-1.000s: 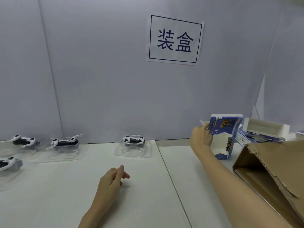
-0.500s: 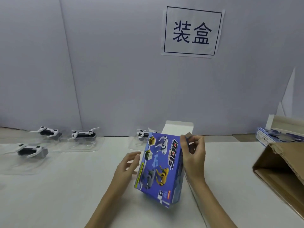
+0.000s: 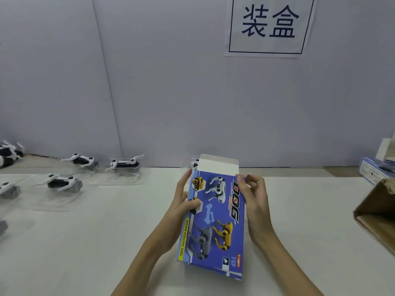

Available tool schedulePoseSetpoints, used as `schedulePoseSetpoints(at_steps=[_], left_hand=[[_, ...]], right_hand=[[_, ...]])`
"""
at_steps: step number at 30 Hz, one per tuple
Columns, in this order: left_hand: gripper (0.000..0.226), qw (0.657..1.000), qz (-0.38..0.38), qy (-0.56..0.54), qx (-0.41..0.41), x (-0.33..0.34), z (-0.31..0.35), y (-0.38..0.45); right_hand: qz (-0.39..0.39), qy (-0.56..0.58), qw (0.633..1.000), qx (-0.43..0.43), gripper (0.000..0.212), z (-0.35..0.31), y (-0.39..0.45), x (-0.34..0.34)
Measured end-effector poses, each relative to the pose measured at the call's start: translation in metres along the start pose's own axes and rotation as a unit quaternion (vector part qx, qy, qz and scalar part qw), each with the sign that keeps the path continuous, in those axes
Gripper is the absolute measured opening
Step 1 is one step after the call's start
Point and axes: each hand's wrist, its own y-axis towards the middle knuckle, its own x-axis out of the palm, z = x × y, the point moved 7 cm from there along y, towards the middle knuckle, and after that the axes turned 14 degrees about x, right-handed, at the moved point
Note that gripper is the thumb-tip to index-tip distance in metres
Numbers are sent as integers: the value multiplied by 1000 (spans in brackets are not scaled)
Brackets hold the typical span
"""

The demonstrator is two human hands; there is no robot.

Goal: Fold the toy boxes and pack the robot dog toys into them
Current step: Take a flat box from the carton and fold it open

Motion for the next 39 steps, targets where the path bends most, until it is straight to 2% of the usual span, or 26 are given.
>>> schedulePoseSetpoints(at_steps=[2,4,6,15,18,21,23,25,30,34,38,39], left_hand=[[67,999,30,-30,-23,-5,-5,-3],[71,995,-2,-81,-51,-2,-12,-15],[74,995,-18,-74,-69,-3,-20,-19],[67,992,47,-52,-102,-7,-15,-24],[62,987,96,-76,-108,-7,-11,-22],[49,988,135,19,-77,-5,7,-11],[48,992,97,61,-48,0,18,-9],[36,995,52,66,-57,11,26,-5],[21,991,76,24,-108,21,36,-2],[29,979,122,14,-164,22,37,-1],[44,963,177,27,-203,19,39,0],[44,960,182,23,-210,18,37,1]], right_hand=[[12,-11,1000,-7,39,-1,-2,1],[24,-18,999,-17,39,-1,-4,0],[26,-25,999,-35,36,-4,-5,-1],[-21,-64,998,-17,38,-1,-5,7],[-44,-56,997,4,39,2,-6,10],[-49,-57,997,6,39,2,-4,9],[-49,-59,997,5,39,4,-3,8],[-55,-67,996,9,39,7,-2,8],[-57,-91,993,44,46,20,2,10],[-32,-87,994,62,47,24,5,7],[10,-75,994,84,25,31,7,4],[1,-79,993,91,32,32,7,5]])
